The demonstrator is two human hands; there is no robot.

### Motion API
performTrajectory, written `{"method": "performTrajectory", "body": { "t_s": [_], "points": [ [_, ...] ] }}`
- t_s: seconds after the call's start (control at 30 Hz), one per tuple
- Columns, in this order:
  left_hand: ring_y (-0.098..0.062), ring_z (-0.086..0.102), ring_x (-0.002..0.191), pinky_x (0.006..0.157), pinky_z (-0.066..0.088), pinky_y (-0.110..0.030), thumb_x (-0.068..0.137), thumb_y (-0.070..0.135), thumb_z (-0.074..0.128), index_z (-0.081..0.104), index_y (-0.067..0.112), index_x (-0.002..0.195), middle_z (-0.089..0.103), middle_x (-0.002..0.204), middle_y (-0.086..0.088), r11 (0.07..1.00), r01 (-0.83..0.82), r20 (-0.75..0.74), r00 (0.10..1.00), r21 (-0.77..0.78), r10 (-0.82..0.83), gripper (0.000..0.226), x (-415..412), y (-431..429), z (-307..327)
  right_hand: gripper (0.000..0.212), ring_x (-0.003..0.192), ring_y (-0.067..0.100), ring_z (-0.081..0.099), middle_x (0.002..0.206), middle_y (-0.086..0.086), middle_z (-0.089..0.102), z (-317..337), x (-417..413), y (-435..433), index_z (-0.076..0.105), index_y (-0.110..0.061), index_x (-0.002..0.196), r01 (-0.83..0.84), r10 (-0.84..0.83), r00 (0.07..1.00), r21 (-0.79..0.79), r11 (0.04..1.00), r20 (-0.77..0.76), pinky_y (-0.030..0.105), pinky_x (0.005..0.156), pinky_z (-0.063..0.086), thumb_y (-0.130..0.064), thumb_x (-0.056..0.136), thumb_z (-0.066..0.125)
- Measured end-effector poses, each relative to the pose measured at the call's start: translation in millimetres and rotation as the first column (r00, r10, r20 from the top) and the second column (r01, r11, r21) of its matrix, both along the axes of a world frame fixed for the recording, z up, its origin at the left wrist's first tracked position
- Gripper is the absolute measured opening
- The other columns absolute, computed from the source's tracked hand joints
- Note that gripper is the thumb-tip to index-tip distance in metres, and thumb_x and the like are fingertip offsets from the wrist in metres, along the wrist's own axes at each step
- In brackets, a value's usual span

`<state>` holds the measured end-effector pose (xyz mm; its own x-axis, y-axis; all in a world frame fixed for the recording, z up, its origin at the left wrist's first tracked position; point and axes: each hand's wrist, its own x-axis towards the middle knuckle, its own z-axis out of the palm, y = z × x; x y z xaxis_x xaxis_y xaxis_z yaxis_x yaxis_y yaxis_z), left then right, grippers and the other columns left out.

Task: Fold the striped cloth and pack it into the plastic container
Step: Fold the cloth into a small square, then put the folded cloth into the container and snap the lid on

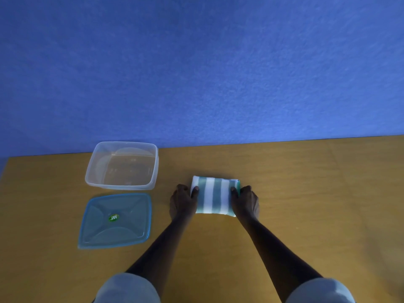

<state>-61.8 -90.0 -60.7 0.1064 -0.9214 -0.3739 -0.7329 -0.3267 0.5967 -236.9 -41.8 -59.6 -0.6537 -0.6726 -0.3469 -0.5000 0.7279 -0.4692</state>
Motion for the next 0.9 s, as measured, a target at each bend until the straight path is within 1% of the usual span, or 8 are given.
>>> {"method": "performTrajectory", "body": {
  "t_s": [0.07, 0.23, 0.27, 0.37, 0.43, 0.6, 0.77, 0.9],
  "points": [
    [-0.034, 0.064, 0.109, 0.087, 0.051, -0.038, 0.095, 0.048, 0.057, 0.06, 0.008, 0.114, 0.071, 0.111, -0.013, 0.999, 0.009, -0.057, 0.998, 0.05, -0.006, 0.044, -3.4, -1.1, 0.4, 0.035, 0.075, 0.024, 0.052, 0.09, 0.005, 0.057, -0.9, 0.3, -2.7, 0.057, -0.005, 0.11, 0.028, -0.028, 0.998, 0.011, 1.0, 0.059, 0.026, 0.046, 0.029, -0.038, 0.099, 0.051],
    [-0.024, 0.063, 0.094, 0.074, 0.044, -0.03, 0.087, 0.062, 0.059, 0.067, 0.02, 0.1, 0.067, 0.097, 0.001, 0.965, -0.02, -0.26, 0.962, 0.261, 0.09, 0.045, 1.1, -11.2, 6.2, 0.039, 0.078, 0.022, 0.058, 0.093, 0.005, 0.066, 0.3, -2.3, -4.3, 0.065, -0.009, 0.114, 0.085, -0.062, 0.958, -0.071, 0.994, 0.281, 0.022, 0.051, 0.036, -0.042, 0.097, 0.053],
    [-0.022, 0.065, 0.092, 0.074, 0.048, -0.031, 0.085, 0.06, 0.064, 0.068, 0.021, 0.098, 0.07, 0.1, -0.001, 0.953, -0.04, -0.362, 0.92, 0.3, 0.152, 0.041, 4.2, -13.5, 8.8, 0.037, 0.078, 0.021, 0.06, 0.091, 0.004, 0.067, 2.5, -3.9, -4.1, 0.067, -0.011, 0.11, 0.111, -0.075, 0.937, -0.088, 0.99, 0.342, 0.024, 0.053, 0.041, -0.043, 0.096, 0.055],
    [-0.032, 0.071, 0.1, 0.084, 0.059, -0.043, 0.075, 0.051, 0.077, 0.071, 0.019, 0.109, 0.075, 0.111, -0.013, 0.874, -0.041, -0.64, 0.664, 0.485, 0.387, 0.047, 15.7, -16.4, 21.7, 0.031, 0.078, 0.024, 0.063, 0.087, 0.006, 0.07, 15.6, -1.9, -5.5, 0.07, -0.012, 0.096, 0.196, -0.067, 0.821, -0.171, 0.966, 0.566, 0.035, 0.062, 0.05, -0.041, 0.094, 0.063],
    [-0.03, 0.073, 0.097, 0.078, 0.061, -0.042, 0.073, 0.052, 0.076, 0.073, 0.02, 0.112, 0.076, 0.11, -0.012, 0.853, 0.036, -0.716, 0.562, 0.52, 0.413, 0.05, 24.2, -18.9, 33.8, 0.032, 0.081, 0.026, 0.065, 0.091, 0.015, 0.071, 31.8, 3.6, -9.9, 0.07, -0.007, 0.097, 0.259, -0.033, 0.712, -0.218, 0.941, 0.702, 0.039, 0.065, 0.053, -0.039, 0.094, 0.066],
    [-0.022, 0.076, 0.089, 0.067, 0.06, -0.033, 0.085, 0.042, 0.07, 0.081, 0.022, 0.1, 0.078, 0.104, -0.008, 0.886, 0.062, -0.846, 0.333, 0.459, 0.415, 0.027, 43.3, -30.6, 61.4, 0.048, 0.1, 0.039, 0.065, 0.121, 0.036, 0.063, 71.8, 18.3, -24.6, 0.065, 0.007, 0.119, 0.327, 0.168, 0.398, -0.31, 0.893, 0.902, 0.047, 0.082, 0.051, -0.035, 0.095, 0.066],
    [-0.026, 0.076, 0.095, 0.07, 0.061, -0.035, 0.081, 0.051, 0.073, 0.08, 0.023, 0.103, 0.076, 0.111, -0.011, 0.911, 0.034, -0.855, 0.362, 0.41, 0.371, 0.036, 69.6, -40.0, 77.0, 0.048, 0.124, 0.038, 0.061, 0.134, 0.022, 0.063, 88.6, 45.4, -34.0, 0.061, -0.009, 0.133, 0.227, 0.247, 0.173, -0.282, 0.932, 0.954, 0.051, 0.098, 0.051, -0.041, 0.097, 0.062],
    [-0.027, 0.076, 0.094, 0.069, 0.06, -0.036, 0.076, 0.056, 0.075, 0.078, 0.022, 0.108, 0.076, 0.112, -0.013, 0.93, -0.018, -0.85, 0.399, 0.367, 0.344, 0.047, 97.1, -46.9, 87.2, 0.05, 0.123, 0.045, 0.06, 0.13, 0.024, 0.065, 90.0, 66.5, -41.4, 0.066, -0.007, 0.127, 0.293, 0.201, 0.254, -0.273, 0.916, 0.946, 0.064, 0.099, 0.049, -0.042, 0.092, 0.068]
  ]
}}
